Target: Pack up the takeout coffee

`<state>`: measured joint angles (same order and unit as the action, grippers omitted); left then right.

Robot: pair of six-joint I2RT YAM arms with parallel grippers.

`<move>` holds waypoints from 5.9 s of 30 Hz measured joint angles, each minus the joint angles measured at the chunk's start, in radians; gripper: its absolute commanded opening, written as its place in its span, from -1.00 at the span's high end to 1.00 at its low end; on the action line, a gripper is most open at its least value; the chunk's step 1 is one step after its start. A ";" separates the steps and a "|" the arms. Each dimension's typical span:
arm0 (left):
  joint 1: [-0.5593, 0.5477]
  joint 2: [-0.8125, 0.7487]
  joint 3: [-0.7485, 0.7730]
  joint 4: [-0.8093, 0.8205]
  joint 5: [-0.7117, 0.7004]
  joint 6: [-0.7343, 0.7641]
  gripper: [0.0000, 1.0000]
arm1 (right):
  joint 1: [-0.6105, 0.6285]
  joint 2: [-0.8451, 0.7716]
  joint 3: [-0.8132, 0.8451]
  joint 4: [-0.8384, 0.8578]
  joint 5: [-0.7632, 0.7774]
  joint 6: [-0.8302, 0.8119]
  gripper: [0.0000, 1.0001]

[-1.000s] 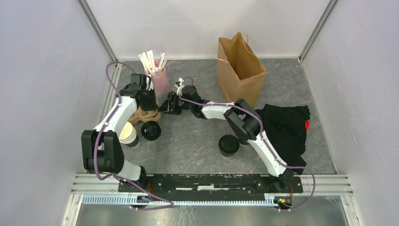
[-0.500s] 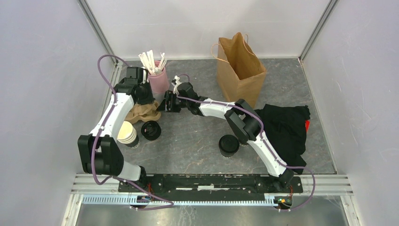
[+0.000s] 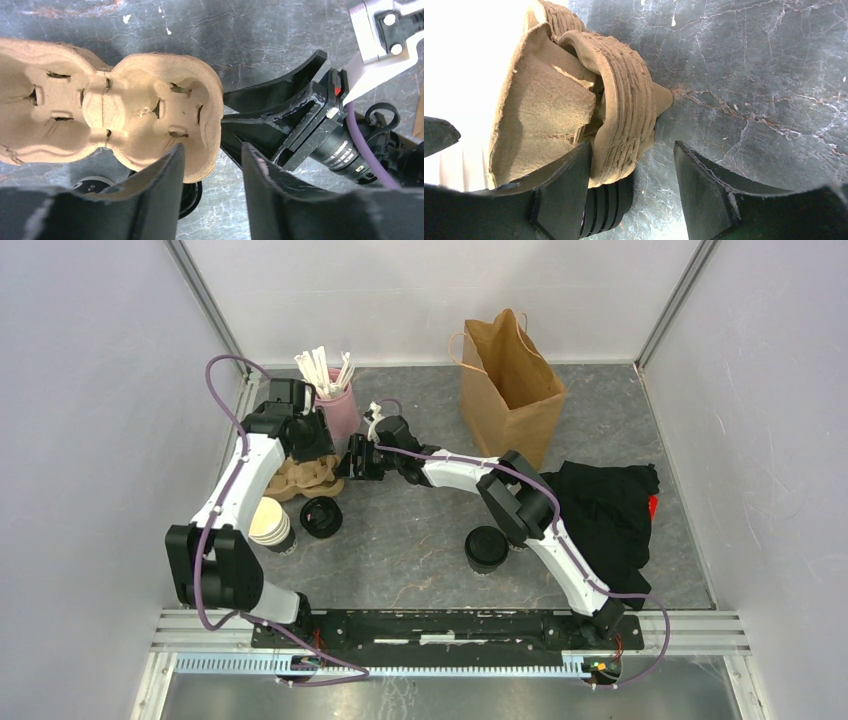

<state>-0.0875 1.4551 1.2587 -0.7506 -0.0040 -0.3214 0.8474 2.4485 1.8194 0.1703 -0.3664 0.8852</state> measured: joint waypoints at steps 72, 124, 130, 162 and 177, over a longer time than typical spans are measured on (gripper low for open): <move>-0.191 -0.044 0.616 -0.197 -0.173 -0.374 0.96 | -0.103 -0.838 -0.331 -0.285 -0.072 -0.637 -0.94; -0.053 -0.317 0.269 0.342 0.456 -1.729 0.97 | -0.206 -0.974 -0.980 1.060 -0.052 -1.003 -0.06; -0.053 -0.317 0.256 0.342 0.460 -1.729 0.96 | -0.200 -0.922 -0.947 1.101 -0.051 -0.963 0.00; -0.051 -0.323 0.217 0.391 0.457 -1.741 -0.67 | -0.192 -0.864 -0.894 1.133 -0.007 -0.782 1.00; -0.051 -0.443 0.185 0.373 0.358 -1.730 -0.99 | -0.103 -1.150 -1.046 0.811 0.000 -0.651 1.00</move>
<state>-0.1387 1.0126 1.4441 -0.3779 0.3538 -2.0518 0.7441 1.2984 0.7734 0.9813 -0.3664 0.2340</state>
